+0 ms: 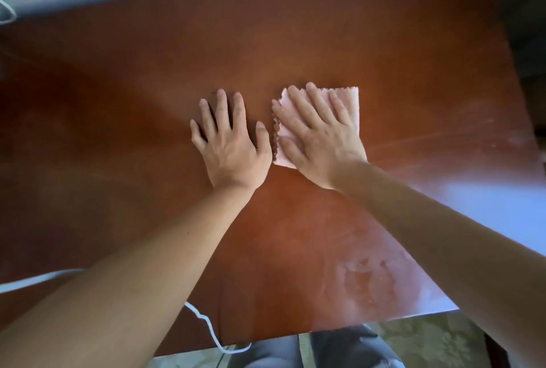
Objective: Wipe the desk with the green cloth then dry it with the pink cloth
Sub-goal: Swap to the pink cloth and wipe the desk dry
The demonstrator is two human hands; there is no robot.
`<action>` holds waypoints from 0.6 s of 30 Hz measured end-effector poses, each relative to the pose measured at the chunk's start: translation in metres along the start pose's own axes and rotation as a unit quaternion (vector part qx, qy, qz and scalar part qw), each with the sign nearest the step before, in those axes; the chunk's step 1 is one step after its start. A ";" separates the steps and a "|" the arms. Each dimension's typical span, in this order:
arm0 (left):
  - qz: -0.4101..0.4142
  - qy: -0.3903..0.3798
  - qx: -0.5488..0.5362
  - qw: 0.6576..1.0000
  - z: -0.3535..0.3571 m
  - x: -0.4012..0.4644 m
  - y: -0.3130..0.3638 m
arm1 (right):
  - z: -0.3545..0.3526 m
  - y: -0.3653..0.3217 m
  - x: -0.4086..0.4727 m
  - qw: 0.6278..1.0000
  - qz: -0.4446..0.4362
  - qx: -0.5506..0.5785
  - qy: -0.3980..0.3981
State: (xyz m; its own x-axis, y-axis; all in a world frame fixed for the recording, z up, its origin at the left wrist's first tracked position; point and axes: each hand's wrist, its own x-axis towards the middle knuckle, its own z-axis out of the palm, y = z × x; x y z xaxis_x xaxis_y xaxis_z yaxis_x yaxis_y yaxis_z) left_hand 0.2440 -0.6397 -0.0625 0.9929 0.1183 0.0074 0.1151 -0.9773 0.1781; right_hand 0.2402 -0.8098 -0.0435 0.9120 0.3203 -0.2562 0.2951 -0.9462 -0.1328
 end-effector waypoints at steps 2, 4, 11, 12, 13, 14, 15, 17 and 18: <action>0.001 -0.005 -0.004 1.000 -0.001 -0.001 0.001 | -0.001 0.001 0.008 1.000 0.014 -0.004 0.005; 0.002 -0.008 -0.008 1.000 -0.002 -0.001 0.001 | 0.003 -0.005 -0.001 0.999 0.028 0.009 0.018; 0.022 -0.024 -0.012 0.999 -0.004 -0.002 -0.002 | 0.052 -0.080 -0.115 0.996 0.037 0.050 0.058; 0.024 -0.025 -0.014 0.999 -0.004 -0.003 -0.002 | 0.057 -0.088 -0.127 0.997 0.031 0.052 0.055; 0.025 -0.026 -0.016 0.999 -0.004 -0.003 -0.002 | 0.059 -0.091 -0.135 0.997 0.022 0.051 0.054; 0.026 -0.027 -0.016 0.999 -0.004 -0.003 -0.002 | 0.060 -0.091 -0.138 0.997 0.013 0.048 0.056; 0.027 -0.029 -0.015 0.999 -0.004 -0.002 -0.003 | 0.059 -0.087 -0.137 0.997 0.010 0.046 0.059; 0.033 -0.032 -0.012 0.999 -0.004 -0.003 -0.003 | 0.054 -0.076 -0.126 0.996 0.033 0.050 0.071; 0.039 -0.033 -0.012 0.999 -0.004 -0.003 -0.004 | 0.050 -0.068 -0.117 0.994 0.058 0.055 0.079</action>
State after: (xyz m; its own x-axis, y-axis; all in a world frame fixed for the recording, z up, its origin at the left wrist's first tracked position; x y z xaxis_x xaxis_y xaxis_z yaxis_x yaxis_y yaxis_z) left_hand 0.2401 -0.6352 -0.0589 0.9987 0.0287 -0.0414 0.0365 -0.9784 0.2035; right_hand 0.0991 -0.7811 -0.0524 0.9739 0.1907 -0.1234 0.1611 -0.9629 -0.2165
